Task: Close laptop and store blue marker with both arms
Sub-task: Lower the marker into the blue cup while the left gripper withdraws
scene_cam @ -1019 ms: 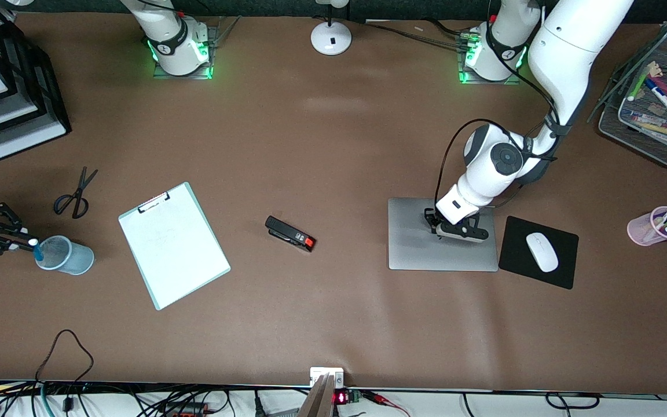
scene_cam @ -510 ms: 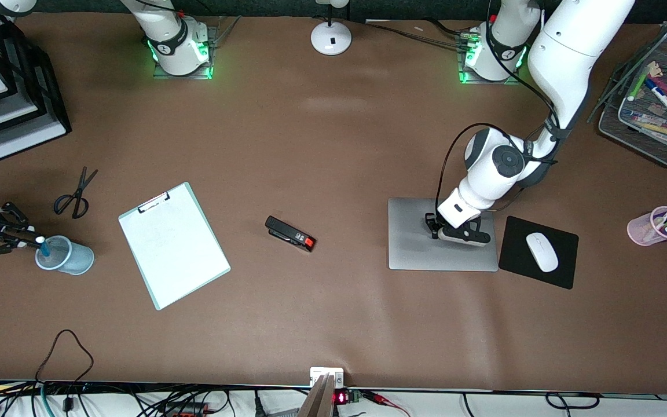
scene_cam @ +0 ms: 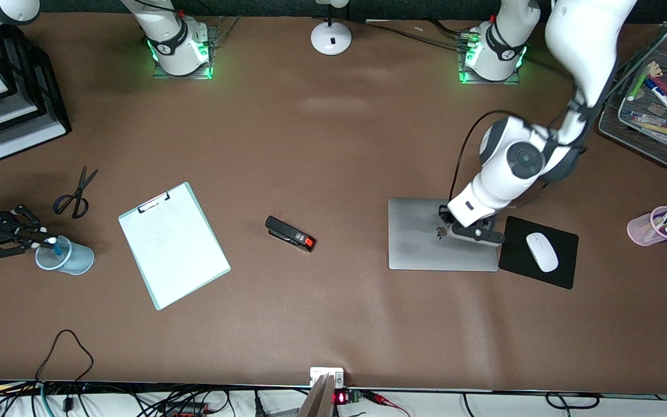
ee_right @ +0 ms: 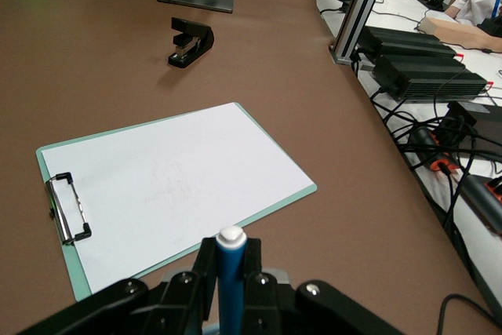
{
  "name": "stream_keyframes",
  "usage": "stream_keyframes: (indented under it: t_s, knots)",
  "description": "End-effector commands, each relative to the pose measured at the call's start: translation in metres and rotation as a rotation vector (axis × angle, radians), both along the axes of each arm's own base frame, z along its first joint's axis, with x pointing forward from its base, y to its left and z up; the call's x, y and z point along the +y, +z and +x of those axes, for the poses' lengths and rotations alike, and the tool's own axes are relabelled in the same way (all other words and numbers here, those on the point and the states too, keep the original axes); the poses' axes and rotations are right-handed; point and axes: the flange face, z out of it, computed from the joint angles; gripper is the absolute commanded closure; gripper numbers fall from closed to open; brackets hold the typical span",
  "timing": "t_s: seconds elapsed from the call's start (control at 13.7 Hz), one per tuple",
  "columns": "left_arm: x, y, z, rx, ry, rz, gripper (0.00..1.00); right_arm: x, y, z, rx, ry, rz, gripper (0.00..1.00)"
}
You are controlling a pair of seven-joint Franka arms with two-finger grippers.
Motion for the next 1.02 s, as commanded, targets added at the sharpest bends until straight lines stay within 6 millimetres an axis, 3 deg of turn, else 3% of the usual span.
stream_keyframes:
  t_s: [0.0,0.15,0.22,0.44,0.8,0.95]
  knots:
    - [0.025,0.06,-0.007,0.058,-0.06,0.075,0.64,-0.009,-0.007,0.0,-0.003,0.004,0.001,1.0]
    - [0.04,0.102,-0.004,0.137,-0.091,0.109,0.17,-0.012,-0.011,0.001,-0.006,-0.009,-0.007,1.0]
    - [0.044,0.121,-0.004,0.164,-0.107,0.118,0.03,-0.014,-0.012,0.001,-0.008,-0.018,-0.016,1.0]
    - [0.055,0.186,0.004,0.212,-0.11,0.13,0.0,-0.016,-0.014,0.003,-0.013,-0.027,-0.026,1.0]
    - [0.067,0.262,0.0,0.251,-0.087,0.138,0.0,-0.018,-0.019,0.004,-0.017,-0.044,-0.042,1.0]
    - [0.091,0.285,-0.01,0.287,-0.049,0.134,0.0,-0.019,-0.024,0.004,-0.017,-0.051,-0.048,1.0]
